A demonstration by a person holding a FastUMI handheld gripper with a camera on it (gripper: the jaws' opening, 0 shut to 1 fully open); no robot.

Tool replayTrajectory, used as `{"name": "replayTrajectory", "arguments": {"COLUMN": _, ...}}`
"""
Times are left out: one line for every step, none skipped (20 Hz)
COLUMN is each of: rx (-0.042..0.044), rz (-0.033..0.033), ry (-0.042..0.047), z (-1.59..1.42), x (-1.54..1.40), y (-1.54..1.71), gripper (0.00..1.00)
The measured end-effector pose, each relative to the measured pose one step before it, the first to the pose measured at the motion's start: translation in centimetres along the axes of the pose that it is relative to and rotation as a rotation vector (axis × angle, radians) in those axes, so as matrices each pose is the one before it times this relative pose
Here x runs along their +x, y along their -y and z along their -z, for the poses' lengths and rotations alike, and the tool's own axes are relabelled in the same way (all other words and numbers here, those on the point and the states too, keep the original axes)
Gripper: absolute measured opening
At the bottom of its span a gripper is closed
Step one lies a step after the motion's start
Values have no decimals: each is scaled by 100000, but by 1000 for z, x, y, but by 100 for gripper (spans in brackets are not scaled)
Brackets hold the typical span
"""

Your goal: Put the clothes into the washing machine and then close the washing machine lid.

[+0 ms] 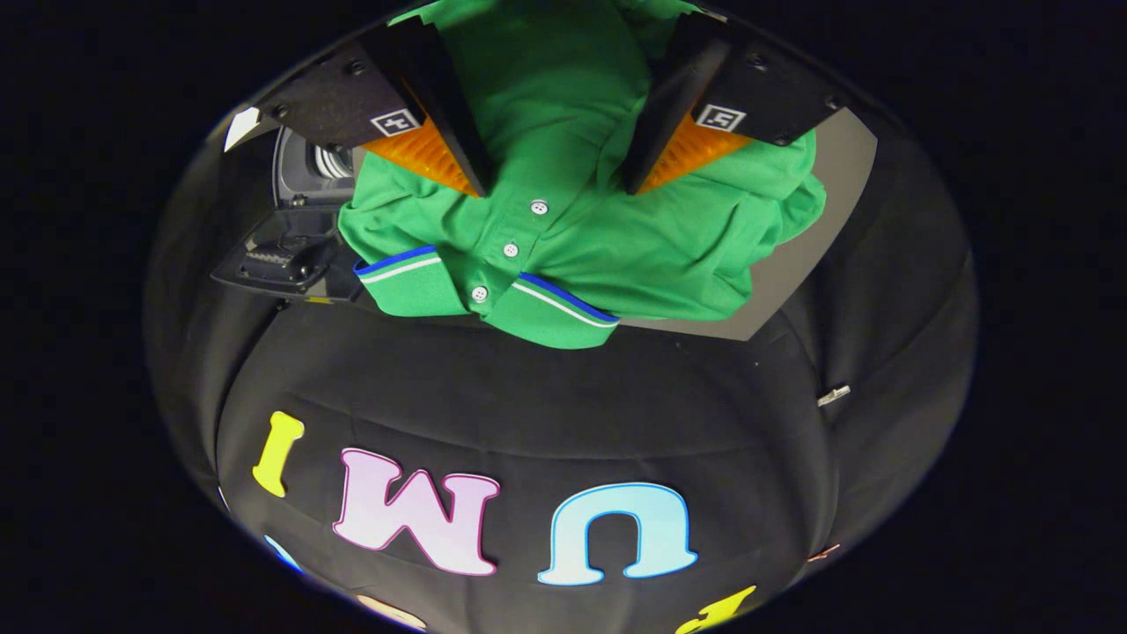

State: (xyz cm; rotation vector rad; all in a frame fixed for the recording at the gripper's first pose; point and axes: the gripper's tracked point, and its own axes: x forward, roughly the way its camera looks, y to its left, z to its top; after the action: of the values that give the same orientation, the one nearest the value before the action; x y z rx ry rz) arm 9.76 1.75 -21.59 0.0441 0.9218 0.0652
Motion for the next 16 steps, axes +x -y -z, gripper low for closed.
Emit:
{"name": "replayTrajectory", "arguments": {"rx": 341, "rz": -1474, "ry": 648, "z": -104, "x": 89, "y": -81, "gripper": 95}}
{"name": "replayTrajectory", "arguments": {"rx": -573, "rz": -1737, "ry": -5, "z": -29, "x": -193, "y": -163, "gripper": 82}}
{"name": "replayTrajectory", "arguments": {"rx": -1231, "rz": -1152, "ry": 1213, "z": 34, "x": -10, "y": 17, "gripper": 70}}
{"name": "replayTrajectory", "arguments": {"rx": -1832, "rz": -809, "ry": 553, "z": 41, "x": 39, "y": 108, "gripper": 58}}
{"name": "replayTrajectory", "arguments": {"rx": -813, "rz": -560, "ry": 1385, "z": 193, "x": -341, "y": 80, "gripper": 45}}
{"name": "replayTrajectory", "arguments": {"rx": -769, "rz": 15, "ry": 1038, "z": 242, "x": -360, "y": -206, "gripper": 33}}
{"name": "replayTrajectory", "arguments": {"rx": -1111, "rz": 153, "ry": 1194, "z": 160, "x": -293, "y": -102, "gripper": 33}}
{"name": "replayTrajectory", "arguments": {"rx": -1206, "rz": -176, "ry": 1140, "z": 24, "x": -83, "y": -177, "gripper": 33}}
{"name": "replayTrajectory", "arguments": {"rx": -1959, "rz": 1920, "ry": 1587, "z": -25, "x": 318, "y": 397, "gripper": 33}}
{"name": "replayTrajectory", "arguments": {"rx": 21, "rz": 899, "ry": 192, "z": 194, "x": -455, "y": 343, "gripper": 5}}
{"name": "replayTrajectory", "arguments": {"rx": -344, "rz": 80, "ry": 375, "z": -53, "x": -54, "y": 20, "gripper": 5}}
{"name": "replayTrajectory", "arguments": {"rx": 253, "rz": -423, "ry": 120, "z": 19, "x": 79, "y": -166, "gripper": 5}}
{"name": "replayTrajectory", "arguments": {"rx": 962, "rz": -919, "ry": 76, "z": -8, "x": -154, "y": -26, "gripper": 5}}
{"name": "replayTrajectory", "arguments": {"rx": 1667, "rz": -720, "ry": 530, "z": -270, "x": -217, "y": -87, "gripper": 5}}
{"name": "replayTrajectory", "arguments": {"rx": 2095, "rz": -630, "ry": 1007, "z": -409, "x": -409, "y": 98, "gripper": 5}}
{"name": "replayTrajectory", "arguments": {"rx": 1674, "rz": -944, "ry": 1588, "z": -468, "x": -387, "y": -160, "gripper": 5}}
